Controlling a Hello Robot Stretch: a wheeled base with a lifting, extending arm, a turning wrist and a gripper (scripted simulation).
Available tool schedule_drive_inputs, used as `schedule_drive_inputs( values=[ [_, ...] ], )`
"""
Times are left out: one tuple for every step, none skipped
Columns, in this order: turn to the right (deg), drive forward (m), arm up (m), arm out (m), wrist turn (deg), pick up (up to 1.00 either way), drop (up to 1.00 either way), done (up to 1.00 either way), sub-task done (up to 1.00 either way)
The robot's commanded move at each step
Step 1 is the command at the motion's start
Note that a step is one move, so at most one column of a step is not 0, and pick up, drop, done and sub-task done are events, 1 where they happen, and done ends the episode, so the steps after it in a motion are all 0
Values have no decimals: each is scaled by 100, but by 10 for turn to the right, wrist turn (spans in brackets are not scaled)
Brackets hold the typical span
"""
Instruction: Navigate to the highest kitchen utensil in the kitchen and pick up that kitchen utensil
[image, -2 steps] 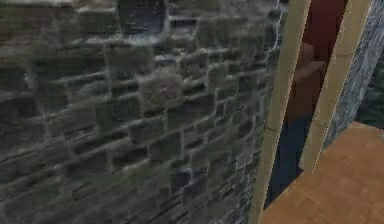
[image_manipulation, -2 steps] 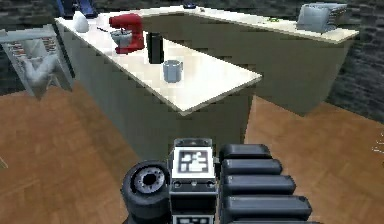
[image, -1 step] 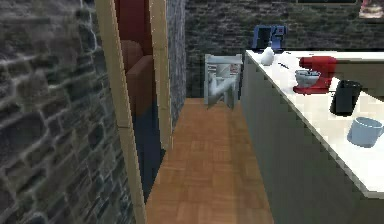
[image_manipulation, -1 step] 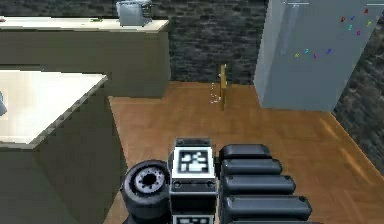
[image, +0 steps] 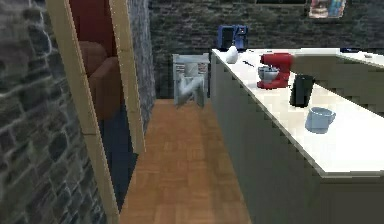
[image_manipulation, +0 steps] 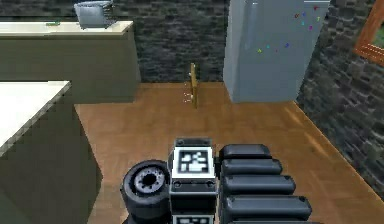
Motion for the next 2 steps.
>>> schedule_drive_inputs(
  values=[
    [0,95,0,0,0,0,0,0,0],
    [-360,0,0,0,0,0,0,0,0]
  ],
)
